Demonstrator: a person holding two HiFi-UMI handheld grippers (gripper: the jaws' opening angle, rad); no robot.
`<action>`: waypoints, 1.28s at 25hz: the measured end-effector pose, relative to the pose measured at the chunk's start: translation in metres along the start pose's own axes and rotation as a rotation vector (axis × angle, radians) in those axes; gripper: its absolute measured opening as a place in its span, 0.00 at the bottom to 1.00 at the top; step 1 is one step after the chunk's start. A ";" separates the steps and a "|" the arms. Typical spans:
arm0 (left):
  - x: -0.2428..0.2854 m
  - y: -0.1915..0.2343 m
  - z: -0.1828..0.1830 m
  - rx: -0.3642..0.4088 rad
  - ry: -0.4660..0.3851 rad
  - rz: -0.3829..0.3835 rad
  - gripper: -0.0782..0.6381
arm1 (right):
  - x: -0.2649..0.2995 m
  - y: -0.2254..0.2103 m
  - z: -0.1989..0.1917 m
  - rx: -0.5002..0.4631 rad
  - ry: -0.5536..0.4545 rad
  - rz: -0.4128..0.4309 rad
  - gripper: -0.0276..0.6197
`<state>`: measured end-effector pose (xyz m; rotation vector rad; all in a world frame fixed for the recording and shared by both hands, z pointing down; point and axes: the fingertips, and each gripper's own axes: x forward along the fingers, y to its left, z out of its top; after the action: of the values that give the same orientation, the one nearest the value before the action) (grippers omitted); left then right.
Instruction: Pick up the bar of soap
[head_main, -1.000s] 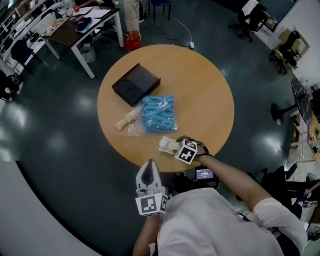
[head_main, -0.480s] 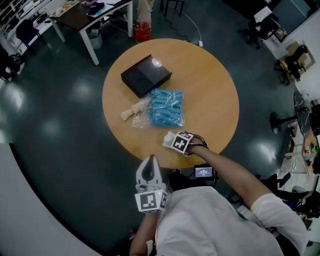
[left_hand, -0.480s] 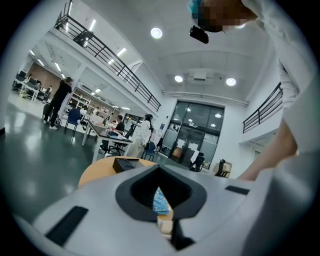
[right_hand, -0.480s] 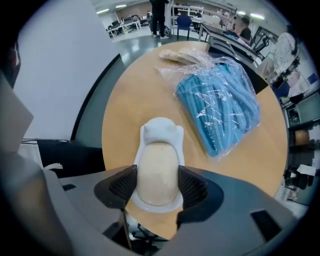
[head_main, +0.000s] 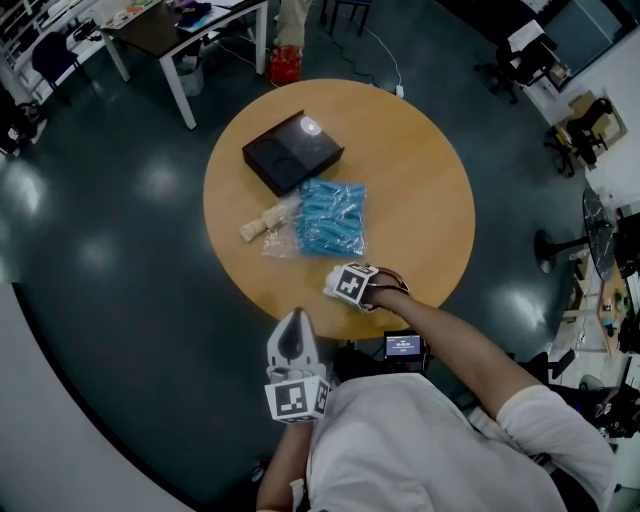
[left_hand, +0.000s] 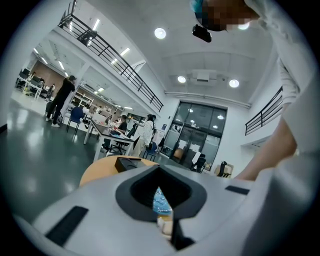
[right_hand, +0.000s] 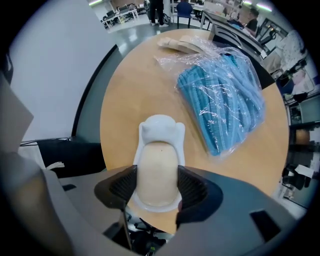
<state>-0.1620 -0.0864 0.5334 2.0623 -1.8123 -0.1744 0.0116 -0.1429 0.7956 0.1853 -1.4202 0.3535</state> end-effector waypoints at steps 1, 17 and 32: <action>0.000 0.000 -0.001 0.001 0.003 -0.003 0.11 | 0.000 0.000 0.000 0.001 -0.015 0.001 0.45; 0.005 -0.013 0.001 0.040 0.039 -0.029 0.11 | -0.026 -0.009 -0.011 0.214 -0.318 0.018 0.44; 0.019 -0.043 -0.002 0.081 0.052 -0.099 0.11 | -0.151 -0.002 -0.038 0.394 -0.932 0.027 0.44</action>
<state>-0.1190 -0.1010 0.5222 2.1930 -1.7140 -0.0750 0.0310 -0.1521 0.6414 0.7217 -2.2567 0.6114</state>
